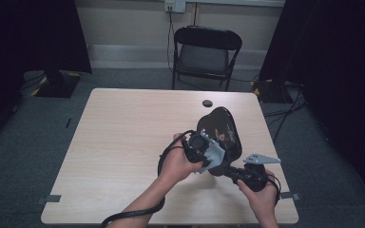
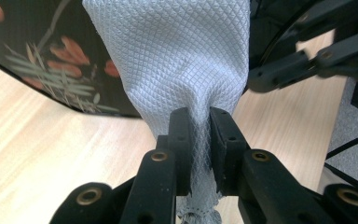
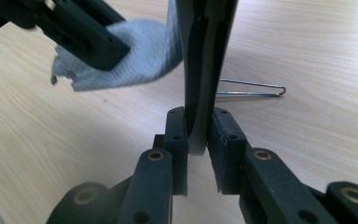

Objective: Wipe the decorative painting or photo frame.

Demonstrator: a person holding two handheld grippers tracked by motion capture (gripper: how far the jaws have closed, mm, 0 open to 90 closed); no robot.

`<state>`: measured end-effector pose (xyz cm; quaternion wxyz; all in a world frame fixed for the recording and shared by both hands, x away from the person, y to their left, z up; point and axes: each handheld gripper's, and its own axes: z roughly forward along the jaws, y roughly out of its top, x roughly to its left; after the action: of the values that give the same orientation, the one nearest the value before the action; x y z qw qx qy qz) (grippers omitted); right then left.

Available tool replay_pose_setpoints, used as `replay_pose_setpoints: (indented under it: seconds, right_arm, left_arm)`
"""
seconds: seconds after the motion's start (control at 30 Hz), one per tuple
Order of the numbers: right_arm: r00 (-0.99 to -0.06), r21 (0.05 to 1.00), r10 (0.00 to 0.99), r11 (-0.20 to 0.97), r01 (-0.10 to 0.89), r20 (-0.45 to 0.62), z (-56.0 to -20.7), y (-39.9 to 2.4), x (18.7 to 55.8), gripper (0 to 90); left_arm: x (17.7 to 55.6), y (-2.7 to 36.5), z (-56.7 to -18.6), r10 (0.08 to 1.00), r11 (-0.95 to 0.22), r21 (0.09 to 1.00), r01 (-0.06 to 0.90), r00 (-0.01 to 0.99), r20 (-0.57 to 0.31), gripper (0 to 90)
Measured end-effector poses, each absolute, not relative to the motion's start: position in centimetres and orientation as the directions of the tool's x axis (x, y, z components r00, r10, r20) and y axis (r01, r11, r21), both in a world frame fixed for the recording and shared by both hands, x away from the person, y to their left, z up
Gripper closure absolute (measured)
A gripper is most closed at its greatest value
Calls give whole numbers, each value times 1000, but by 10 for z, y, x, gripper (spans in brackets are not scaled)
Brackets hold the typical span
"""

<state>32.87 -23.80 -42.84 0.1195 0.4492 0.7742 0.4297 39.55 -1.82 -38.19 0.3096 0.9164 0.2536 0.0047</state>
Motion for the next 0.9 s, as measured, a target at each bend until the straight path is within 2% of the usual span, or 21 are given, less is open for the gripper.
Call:
replay_pose_setpoints:
  seconds: [0.57, 0.9]
  right_arm:
    - [-570, 772, 798, 231, 592, 198, -428, -238, 328, 784]
    - [-575, 771, 795, 238, 590, 195, -428, -238, 328, 783]
  left_arm:
    - [398, -13, -433, 510, -684, 507, 524, 841, -182, 800]
    - [397, -13, -449, 519, -701, 469, 537, 835, -182, 801]
